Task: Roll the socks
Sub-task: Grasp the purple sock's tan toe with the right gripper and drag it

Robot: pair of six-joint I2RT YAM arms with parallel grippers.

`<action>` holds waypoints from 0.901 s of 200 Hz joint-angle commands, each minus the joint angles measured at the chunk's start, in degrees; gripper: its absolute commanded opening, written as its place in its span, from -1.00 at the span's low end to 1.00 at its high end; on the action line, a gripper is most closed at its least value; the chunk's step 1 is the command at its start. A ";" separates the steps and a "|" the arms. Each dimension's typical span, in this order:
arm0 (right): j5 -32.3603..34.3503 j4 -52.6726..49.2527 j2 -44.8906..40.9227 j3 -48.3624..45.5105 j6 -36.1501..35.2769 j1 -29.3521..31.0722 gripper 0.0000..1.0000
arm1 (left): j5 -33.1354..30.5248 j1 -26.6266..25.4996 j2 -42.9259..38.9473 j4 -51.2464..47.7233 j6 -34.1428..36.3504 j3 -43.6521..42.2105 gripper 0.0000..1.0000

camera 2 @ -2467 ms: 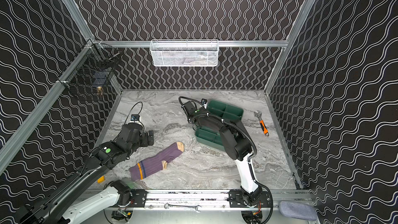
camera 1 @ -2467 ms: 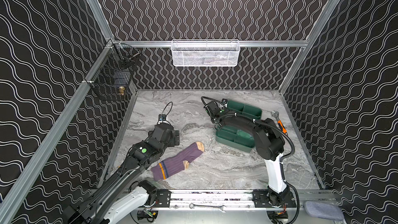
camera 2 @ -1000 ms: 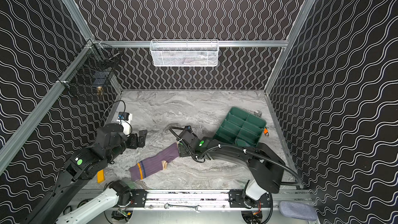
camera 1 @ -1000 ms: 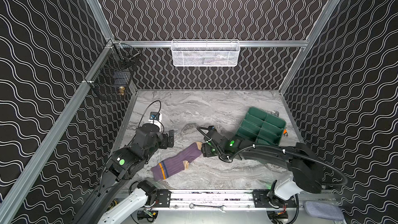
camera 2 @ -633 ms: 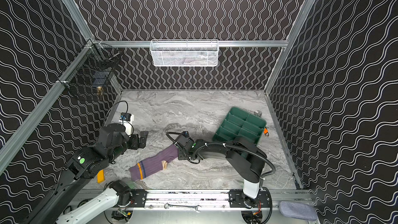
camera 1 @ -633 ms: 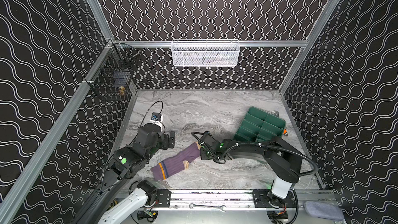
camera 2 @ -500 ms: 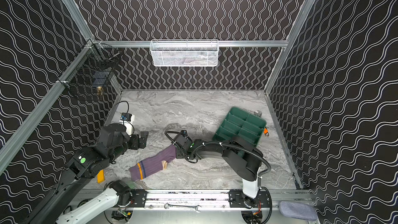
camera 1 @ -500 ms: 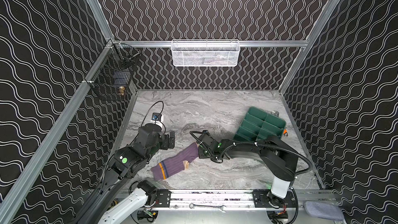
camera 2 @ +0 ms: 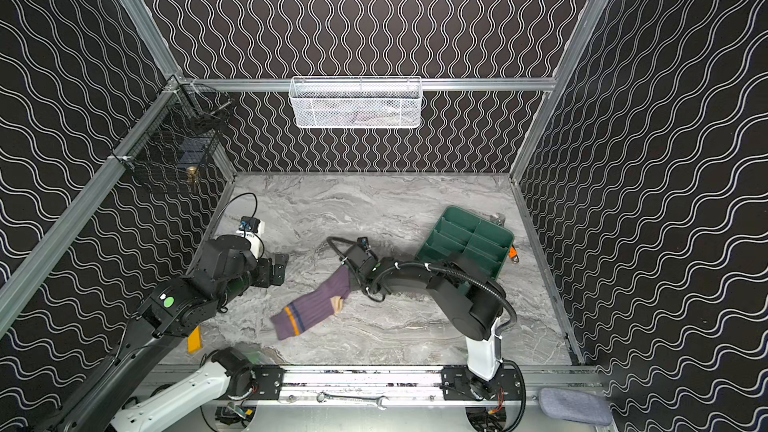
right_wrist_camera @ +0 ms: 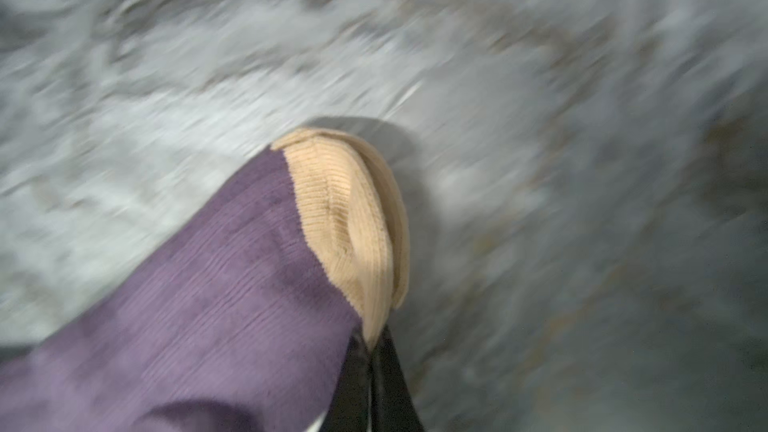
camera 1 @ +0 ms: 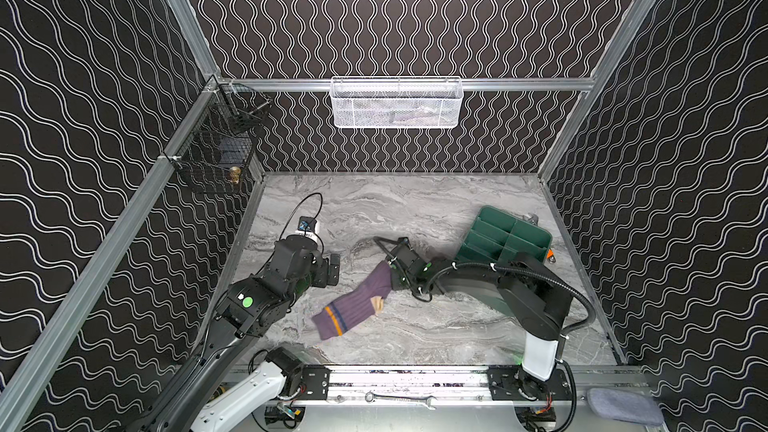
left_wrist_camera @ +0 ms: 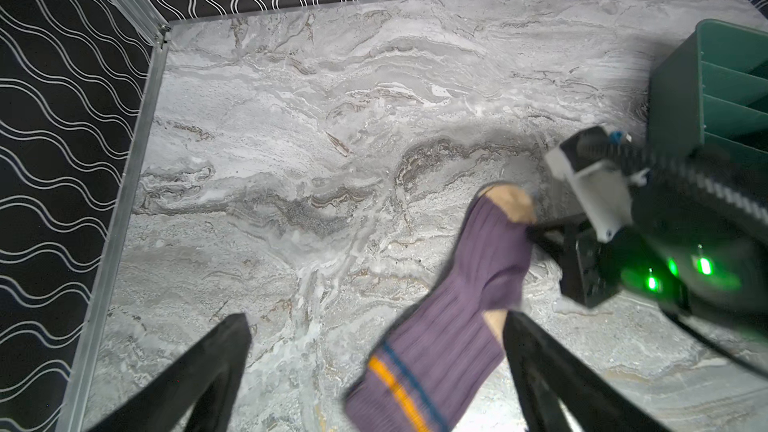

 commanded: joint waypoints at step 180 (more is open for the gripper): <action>-12.29 14.21 -8.52 -2.79 -34.83 13.27 0.28 | -10.86 0.22 -2.48 0.04 -3.28 2.31 0.98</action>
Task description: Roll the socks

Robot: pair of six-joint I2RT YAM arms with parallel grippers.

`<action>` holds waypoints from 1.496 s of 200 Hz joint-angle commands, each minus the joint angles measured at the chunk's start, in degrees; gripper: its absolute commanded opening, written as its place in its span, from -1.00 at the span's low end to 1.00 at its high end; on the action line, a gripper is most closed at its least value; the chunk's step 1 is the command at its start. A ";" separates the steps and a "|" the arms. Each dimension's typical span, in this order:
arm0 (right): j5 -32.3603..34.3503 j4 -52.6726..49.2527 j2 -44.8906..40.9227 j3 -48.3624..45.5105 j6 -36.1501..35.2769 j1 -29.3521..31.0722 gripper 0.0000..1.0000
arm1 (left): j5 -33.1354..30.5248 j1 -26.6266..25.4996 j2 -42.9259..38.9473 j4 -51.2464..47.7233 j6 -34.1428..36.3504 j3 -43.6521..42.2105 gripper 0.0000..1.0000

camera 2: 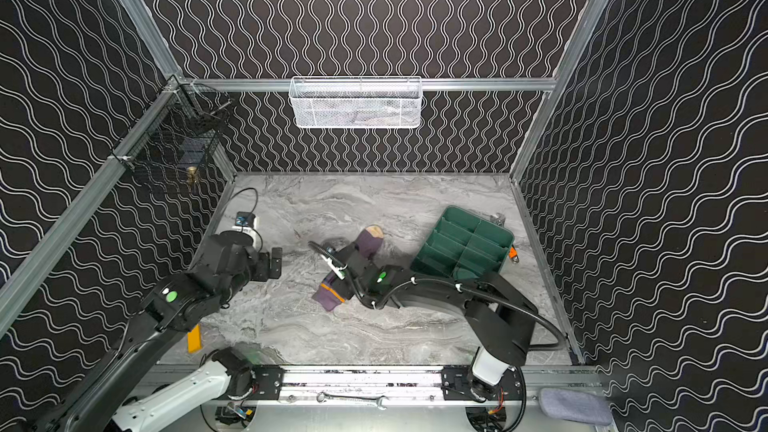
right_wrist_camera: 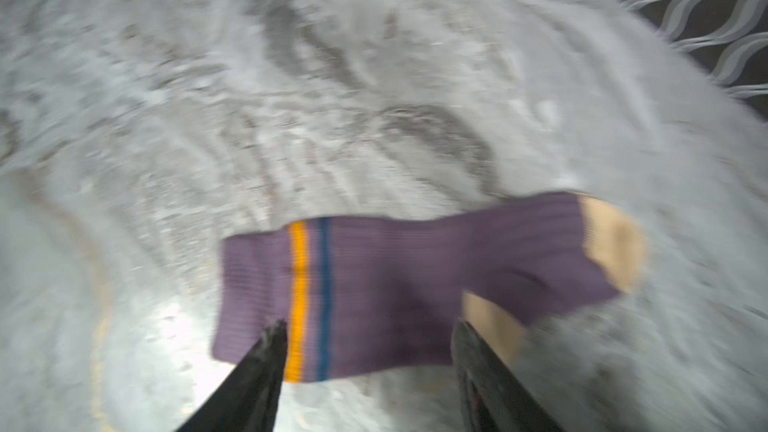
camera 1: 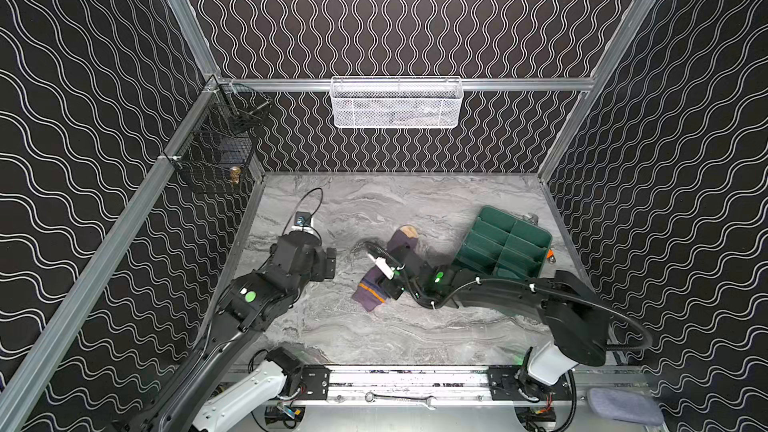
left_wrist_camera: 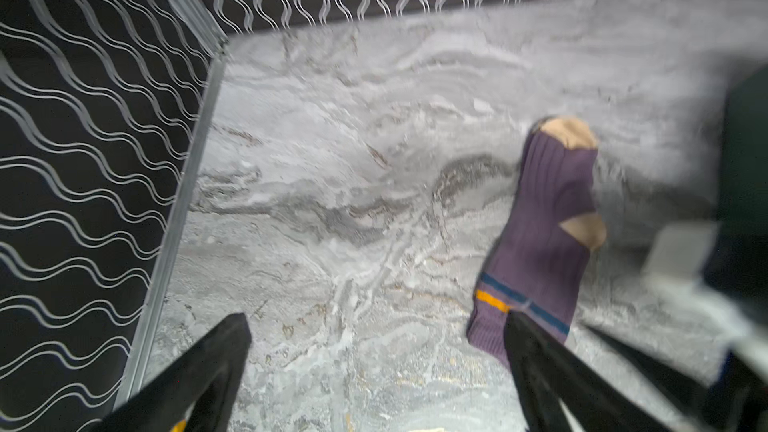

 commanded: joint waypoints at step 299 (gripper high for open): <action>-2.71 0.66 -46.50 -39.43 -45.67 6.56 0.12 | 41.53 -4.91 0.54 11.48 39.29 -8.52 0.90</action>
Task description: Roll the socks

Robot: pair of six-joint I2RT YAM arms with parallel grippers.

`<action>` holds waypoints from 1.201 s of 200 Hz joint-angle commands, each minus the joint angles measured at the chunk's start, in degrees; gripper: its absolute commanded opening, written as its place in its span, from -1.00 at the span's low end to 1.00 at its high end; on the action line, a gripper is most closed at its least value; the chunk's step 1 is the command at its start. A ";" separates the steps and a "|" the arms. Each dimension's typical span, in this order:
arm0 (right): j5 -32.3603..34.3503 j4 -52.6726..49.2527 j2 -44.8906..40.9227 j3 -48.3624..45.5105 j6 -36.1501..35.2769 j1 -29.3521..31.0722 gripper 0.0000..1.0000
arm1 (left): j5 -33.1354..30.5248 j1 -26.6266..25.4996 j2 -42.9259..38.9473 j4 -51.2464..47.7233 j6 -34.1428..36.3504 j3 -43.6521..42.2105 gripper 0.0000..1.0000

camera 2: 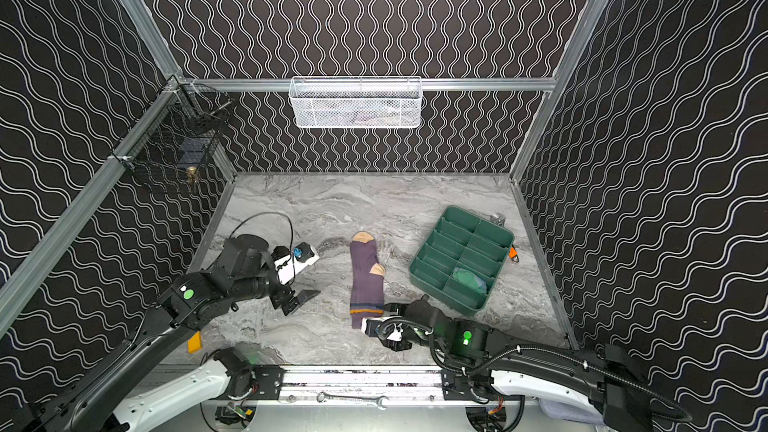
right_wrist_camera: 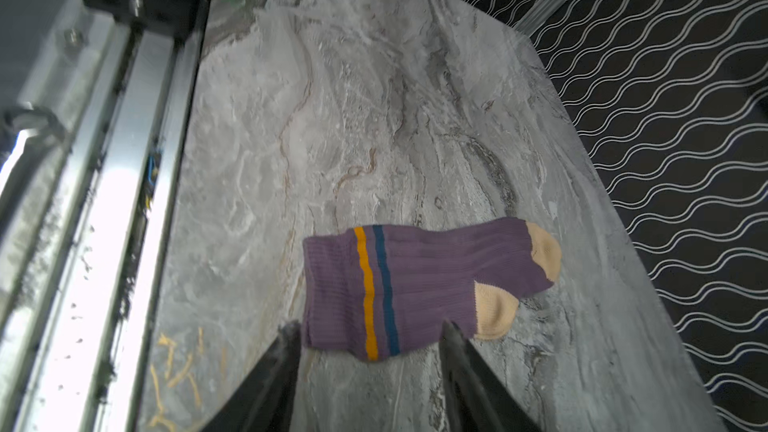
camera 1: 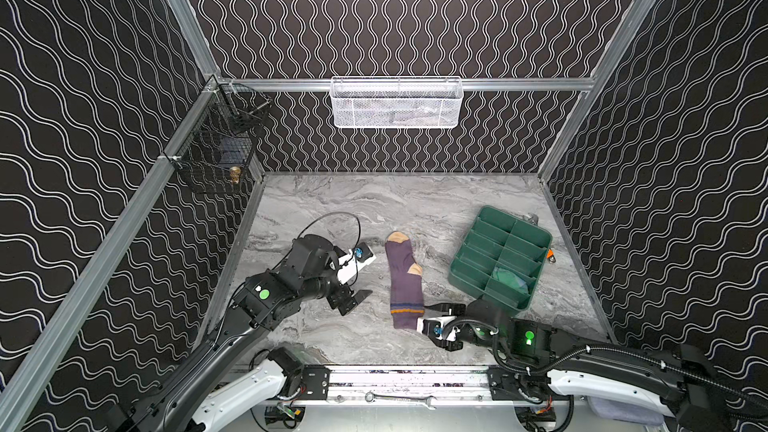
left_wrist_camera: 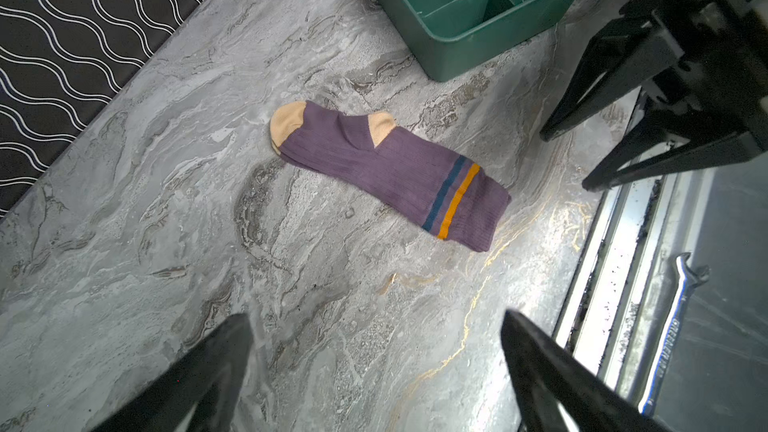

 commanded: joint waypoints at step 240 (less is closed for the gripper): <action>-26.57 -18.69 35.33 21.49 -1.66 -8.37 -1.00 | -0.25 -0.32 -8.06 14.22 12.29 -4.29 0.72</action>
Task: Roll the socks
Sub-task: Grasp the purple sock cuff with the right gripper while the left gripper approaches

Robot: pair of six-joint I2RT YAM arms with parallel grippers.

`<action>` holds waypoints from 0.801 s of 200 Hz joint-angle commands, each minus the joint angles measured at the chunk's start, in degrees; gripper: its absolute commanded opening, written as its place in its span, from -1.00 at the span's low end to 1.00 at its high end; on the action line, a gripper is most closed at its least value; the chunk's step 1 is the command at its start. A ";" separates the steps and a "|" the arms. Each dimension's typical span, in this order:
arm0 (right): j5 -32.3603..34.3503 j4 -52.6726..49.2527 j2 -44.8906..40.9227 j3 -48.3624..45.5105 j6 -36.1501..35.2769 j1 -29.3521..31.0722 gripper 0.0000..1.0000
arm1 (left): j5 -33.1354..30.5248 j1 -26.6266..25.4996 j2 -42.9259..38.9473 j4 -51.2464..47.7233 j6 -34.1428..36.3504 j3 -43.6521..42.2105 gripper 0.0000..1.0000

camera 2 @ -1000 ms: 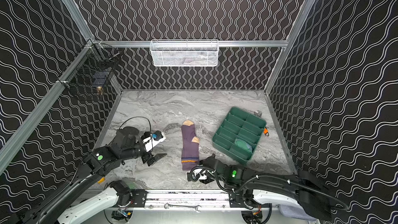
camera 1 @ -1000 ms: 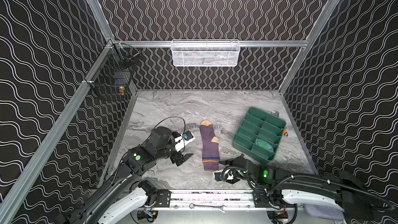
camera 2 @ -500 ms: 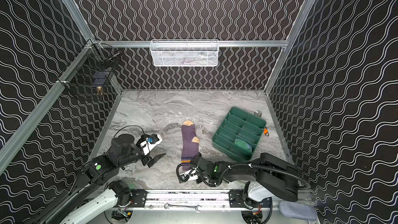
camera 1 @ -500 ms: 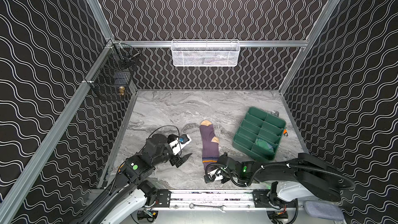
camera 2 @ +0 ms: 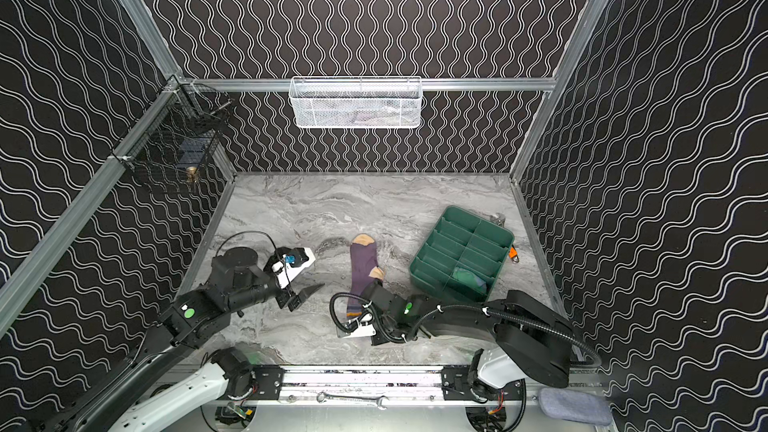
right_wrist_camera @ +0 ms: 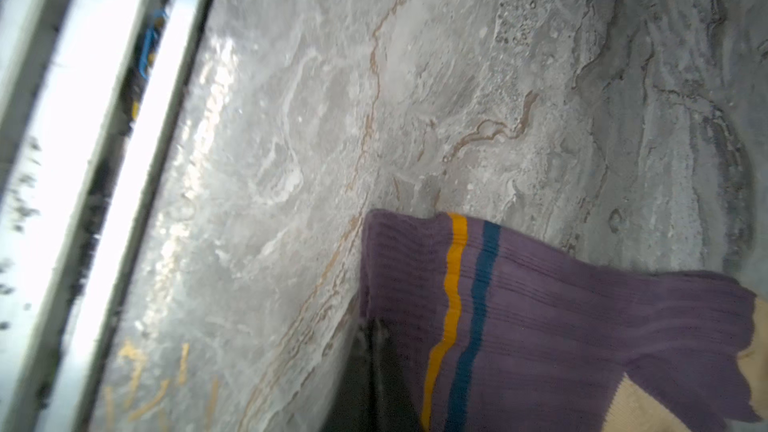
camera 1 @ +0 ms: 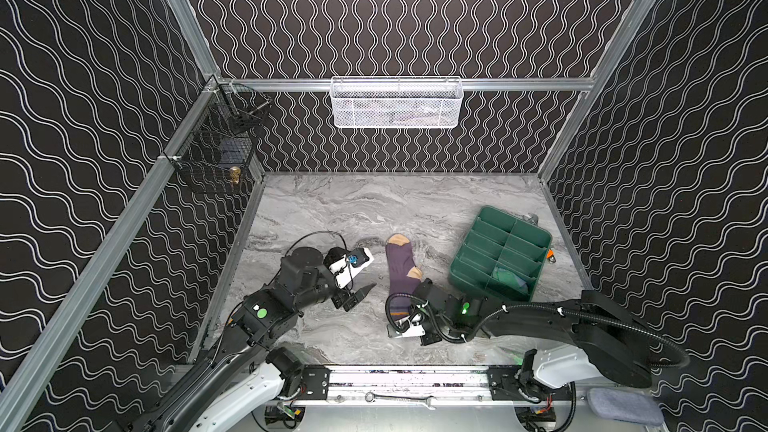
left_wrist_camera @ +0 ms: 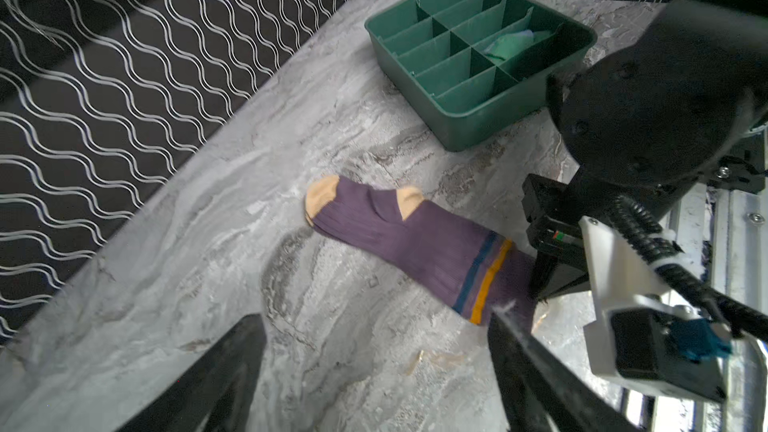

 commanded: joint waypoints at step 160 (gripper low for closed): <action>-32.84 -21.12 16.04 15.23 9.24 -19.73 -1.00 | -8.92 -15.99 5.59 1.87 27.63 -4.22 0.66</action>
